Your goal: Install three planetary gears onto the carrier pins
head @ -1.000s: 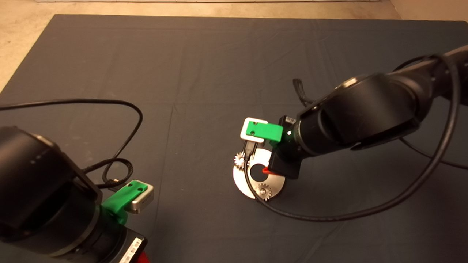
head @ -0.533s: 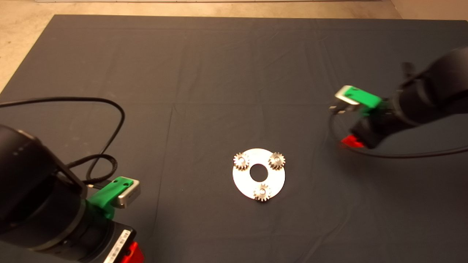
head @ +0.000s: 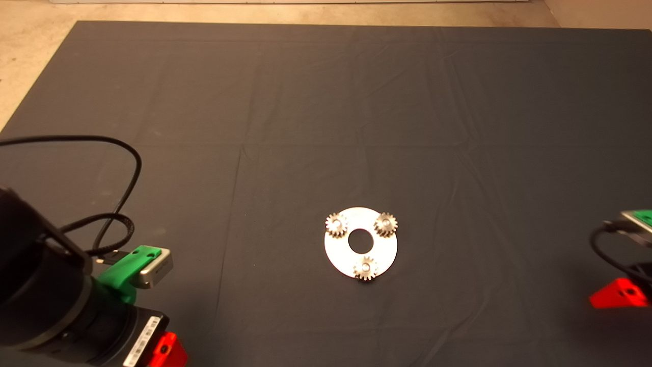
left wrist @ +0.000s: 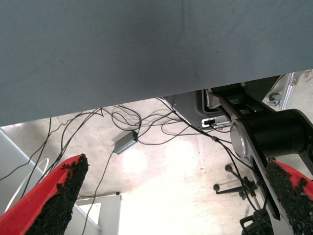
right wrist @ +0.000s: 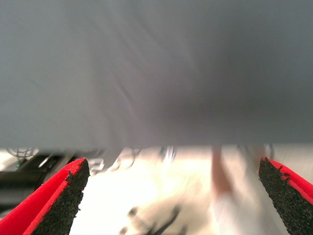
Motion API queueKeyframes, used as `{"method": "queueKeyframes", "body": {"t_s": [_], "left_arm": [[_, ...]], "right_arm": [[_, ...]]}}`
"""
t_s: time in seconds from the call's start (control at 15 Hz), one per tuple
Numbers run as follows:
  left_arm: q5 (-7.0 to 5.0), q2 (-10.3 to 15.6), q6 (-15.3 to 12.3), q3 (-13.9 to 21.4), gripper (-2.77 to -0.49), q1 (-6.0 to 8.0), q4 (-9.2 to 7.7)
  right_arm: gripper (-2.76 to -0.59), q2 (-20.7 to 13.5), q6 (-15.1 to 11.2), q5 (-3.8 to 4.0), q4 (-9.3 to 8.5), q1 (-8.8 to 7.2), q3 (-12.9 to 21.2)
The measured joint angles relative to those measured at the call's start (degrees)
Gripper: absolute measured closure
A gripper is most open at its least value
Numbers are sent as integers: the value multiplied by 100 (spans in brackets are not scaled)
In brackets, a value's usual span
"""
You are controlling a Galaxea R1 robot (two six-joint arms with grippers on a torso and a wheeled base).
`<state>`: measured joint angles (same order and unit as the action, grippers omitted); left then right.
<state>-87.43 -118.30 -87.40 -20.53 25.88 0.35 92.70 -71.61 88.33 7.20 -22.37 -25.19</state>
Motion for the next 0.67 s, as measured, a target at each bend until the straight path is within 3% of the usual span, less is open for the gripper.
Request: {"method": "queueKeyframes", "body": {"t_s": [0.13, 0.2, 0.33, 0.47, 0.67], "left_arm": [[15, 9, 12, 39, -276, 0, 0], [-1, 11, 25, 63, -276, -2, -6], [-4, 52, 30, 80, -276, 0, -9], [2, 18, 36, 80, -276, 1, -7], [-2, 6, 43, 83, -276, 0, -9]], "right_arm": [[-266, -45, -143, -2, -354, 66, 129], [-273, 14, -199, -52, -485, 66, 183], [-273, 114, -307, -85, -619, 66, 217], [-273, 229, -378, -62, -722, 95, 221], [-273, 704, -483, -49, -780, 93, 239]]}}
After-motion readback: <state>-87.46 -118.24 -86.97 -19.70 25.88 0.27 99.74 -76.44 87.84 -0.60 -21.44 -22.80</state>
